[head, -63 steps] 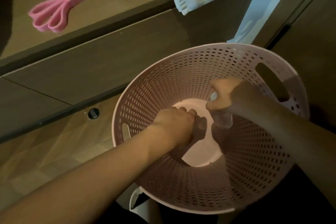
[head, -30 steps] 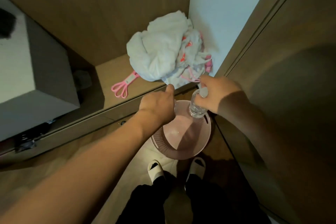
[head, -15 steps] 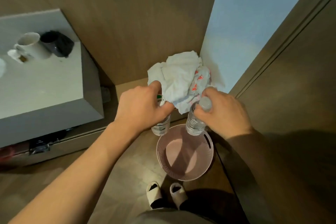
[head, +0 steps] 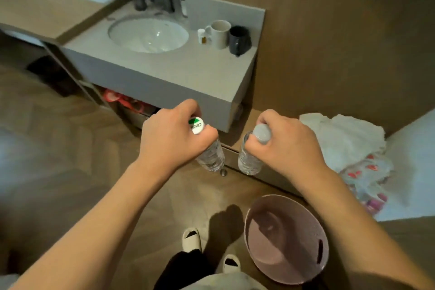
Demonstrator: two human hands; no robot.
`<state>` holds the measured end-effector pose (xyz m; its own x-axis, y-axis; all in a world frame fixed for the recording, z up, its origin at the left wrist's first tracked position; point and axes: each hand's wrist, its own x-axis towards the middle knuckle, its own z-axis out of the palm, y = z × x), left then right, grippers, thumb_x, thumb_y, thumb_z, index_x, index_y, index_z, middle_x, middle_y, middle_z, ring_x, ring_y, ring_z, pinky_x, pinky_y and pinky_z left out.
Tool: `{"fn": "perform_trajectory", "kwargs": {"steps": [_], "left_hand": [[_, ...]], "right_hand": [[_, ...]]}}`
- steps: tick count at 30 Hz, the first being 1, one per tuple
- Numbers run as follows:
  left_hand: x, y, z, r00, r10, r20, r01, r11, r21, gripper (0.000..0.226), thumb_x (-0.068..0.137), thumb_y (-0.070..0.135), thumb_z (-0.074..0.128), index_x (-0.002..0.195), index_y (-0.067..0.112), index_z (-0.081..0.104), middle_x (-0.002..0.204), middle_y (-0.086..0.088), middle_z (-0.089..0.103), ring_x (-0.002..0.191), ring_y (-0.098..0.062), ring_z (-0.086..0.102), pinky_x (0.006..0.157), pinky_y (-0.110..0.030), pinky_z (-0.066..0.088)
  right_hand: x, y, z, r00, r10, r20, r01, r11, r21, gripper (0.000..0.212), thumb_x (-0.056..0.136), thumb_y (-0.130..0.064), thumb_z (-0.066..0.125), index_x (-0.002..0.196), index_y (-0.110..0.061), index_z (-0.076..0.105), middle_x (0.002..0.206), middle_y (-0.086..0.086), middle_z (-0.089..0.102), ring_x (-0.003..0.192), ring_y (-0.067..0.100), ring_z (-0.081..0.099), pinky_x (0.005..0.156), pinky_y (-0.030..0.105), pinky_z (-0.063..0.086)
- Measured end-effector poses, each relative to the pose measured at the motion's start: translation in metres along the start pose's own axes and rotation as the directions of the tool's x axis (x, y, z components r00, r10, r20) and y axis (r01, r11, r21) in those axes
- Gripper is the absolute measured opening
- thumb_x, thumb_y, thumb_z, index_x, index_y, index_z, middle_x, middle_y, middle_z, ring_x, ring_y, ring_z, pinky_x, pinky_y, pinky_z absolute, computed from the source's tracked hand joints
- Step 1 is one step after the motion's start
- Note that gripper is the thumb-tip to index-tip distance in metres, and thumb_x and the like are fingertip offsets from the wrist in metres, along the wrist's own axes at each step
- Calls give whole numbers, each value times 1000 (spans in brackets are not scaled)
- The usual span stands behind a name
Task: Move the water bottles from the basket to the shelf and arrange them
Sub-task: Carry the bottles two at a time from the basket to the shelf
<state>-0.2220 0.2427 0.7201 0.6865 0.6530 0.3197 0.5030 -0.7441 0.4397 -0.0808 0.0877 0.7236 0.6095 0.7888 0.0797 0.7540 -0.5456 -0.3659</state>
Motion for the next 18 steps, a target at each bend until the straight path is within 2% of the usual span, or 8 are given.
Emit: {"fn": "perform_trajectory", "kwargs": {"steps": [3, 5, 8, 13, 16, 18], "left_hand": [[-9, -54, -32, 988, -129, -84, 132, 991, 32, 21, 71, 42, 65, 74, 24, 55, 56, 12, 51, 50, -4, 47, 48, -19, 27], [-14, -93, -53, 964, -222, -145, 229, 973, 36, 20, 70, 42, 65, 71, 26, 53, 54, 15, 46, 49, -2, 44, 48, -18, 25], [-18, -152, -81, 915, -347, -208, 361, 932, 33, 22, 67, 44, 64, 71, 25, 55, 56, 13, 50, 51, -6, 46, 48, -20, 28], [-25, -247, -129, 859, -457, -232, 465, 885, -23, 22, 69, 34, 75, 76, 26, 55, 64, 9, 59, 60, -10, 56, 52, -29, 46], [-23, -296, -157, 815, -511, -274, 521, 852, -40, 22, 67, 36, 74, 74, 27, 55, 63, 9, 59, 61, -11, 57, 54, -29, 45], [-19, -325, -173, 780, -550, -299, 558, 827, -66, 22, 67, 34, 75, 73, 26, 55, 63, 8, 60, 62, -13, 57, 55, -28, 43]], "right_hand": [[33, -48, 18, 990, -129, 53, 130, 991, -16, 25, 84, -45, 60, 97, -25, 52, 84, -4, 61, 77, 21, 57, 67, 33, 48], [55, -85, 34, 974, -209, 82, 210, 978, -8, 25, 84, -44, 59, 98, -24, 53, 84, -3, 61, 77, 23, 58, 68, 34, 49], [85, -146, 64, 938, -317, 141, 319, 948, 8, 27, 83, -45, 59, 98, -25, 52, 85, -3, 61, 78, 23, 58, 67, 33, 47], [129, -242, 114, 894, -404, 193, 409, 912, 16, 29, 78, -46, 61, 96, -25, 54, 85, -2, 65, 78, 26, 60, 64, 33, 45], [152, -294, 134, 873, -442, 204, 446, 895, 32, 27, 79, -46, 60, 95, -26, 54, 84, -2, 64, 77, 25, 60, 64, 32, 45], [168, -328, 144, 857, -478, 194, 481, 876, 36, 28, 78, -47, 59, 96, -26, 55, 83, -3, 64, 76, 24, 61, 66, 34, 50]]}}
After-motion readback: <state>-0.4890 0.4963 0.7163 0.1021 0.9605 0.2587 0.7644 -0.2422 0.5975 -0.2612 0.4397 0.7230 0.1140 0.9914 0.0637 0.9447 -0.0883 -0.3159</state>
